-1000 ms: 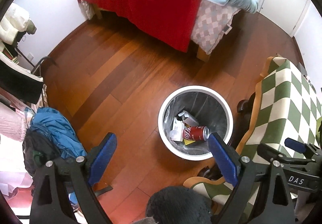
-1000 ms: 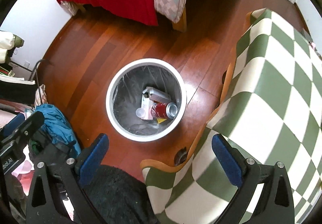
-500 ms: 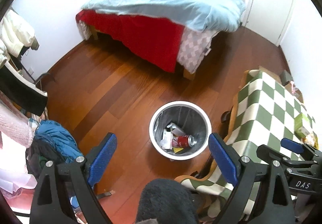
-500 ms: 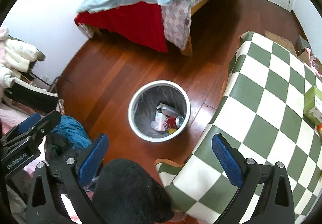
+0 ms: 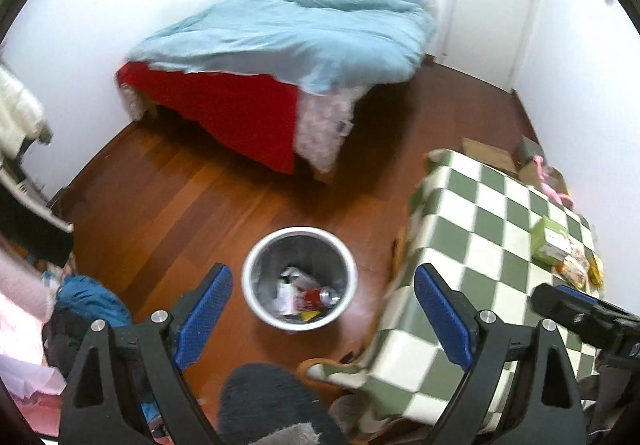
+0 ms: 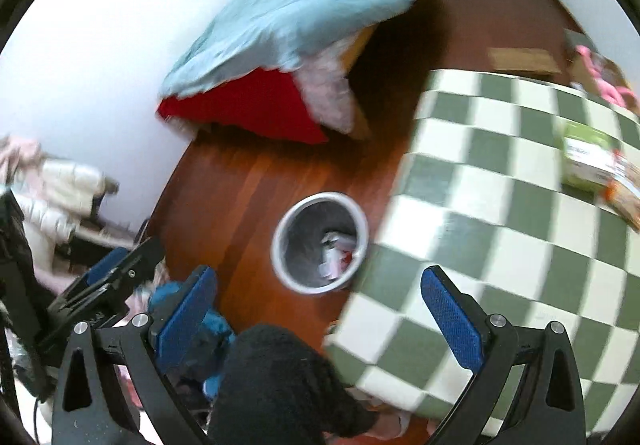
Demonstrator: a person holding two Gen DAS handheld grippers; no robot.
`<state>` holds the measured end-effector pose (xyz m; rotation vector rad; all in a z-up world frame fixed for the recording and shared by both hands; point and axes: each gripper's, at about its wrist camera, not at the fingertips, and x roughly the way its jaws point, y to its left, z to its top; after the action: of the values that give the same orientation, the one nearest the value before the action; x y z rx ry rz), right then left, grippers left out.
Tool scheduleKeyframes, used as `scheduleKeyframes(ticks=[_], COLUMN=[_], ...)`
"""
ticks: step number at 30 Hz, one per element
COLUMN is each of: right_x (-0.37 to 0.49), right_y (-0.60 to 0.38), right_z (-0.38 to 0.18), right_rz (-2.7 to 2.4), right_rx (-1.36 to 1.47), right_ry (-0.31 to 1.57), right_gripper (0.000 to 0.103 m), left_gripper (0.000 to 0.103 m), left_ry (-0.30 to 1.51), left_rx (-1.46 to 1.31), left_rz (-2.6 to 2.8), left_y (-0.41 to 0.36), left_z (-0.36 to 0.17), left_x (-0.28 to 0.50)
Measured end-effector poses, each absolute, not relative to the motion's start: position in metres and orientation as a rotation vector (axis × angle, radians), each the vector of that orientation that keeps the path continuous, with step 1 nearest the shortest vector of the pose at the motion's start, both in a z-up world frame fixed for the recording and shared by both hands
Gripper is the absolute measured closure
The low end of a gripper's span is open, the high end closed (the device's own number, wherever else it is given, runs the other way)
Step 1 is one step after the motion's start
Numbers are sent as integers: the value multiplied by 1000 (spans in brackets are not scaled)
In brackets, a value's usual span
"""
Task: Collect trash
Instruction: 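Withdraw both open grippers from the bin back toward the table, then grasp the green-and-white medicine box with the left gripper while the right gripper grasps the bread crust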
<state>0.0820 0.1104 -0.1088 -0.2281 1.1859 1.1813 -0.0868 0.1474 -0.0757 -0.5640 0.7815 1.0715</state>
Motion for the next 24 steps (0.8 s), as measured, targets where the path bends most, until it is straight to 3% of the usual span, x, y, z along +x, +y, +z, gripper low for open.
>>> scheduleKeyframes(ticks=[3, 6, 16, 20, 22, 24], right_x=[137, 200, 384, 409, 414, 416], right_y=[74, 30, -117, -132, -131, -128], right_z=[-116, -129, -222, -256, -267, -276], right_rz=[1054, 873, 397, 381, 383, 387], right_rx=[-189, -155, -34, 2, 13, 9], right_ry=[1194, 1201, 1285, 1321, 1329, 1309], right_gripper=[0, 0, 0, 17, 21, 33], left_gripper=[10, 0, 0, 0, 0, 0], left_ry=[816, 869, 1113, 1146, 1140, 1131], left_rx=[-559, -548, -454, -427, -417, -398], left_rz=[995, 909, 703, 641, 619, 615], left_y=[144, 136, 76, 58, 52, 50], left_z=[-91, -114, -214, -219, -213, -206], left_x=[-34, 29, 217, 257, 273, 288])
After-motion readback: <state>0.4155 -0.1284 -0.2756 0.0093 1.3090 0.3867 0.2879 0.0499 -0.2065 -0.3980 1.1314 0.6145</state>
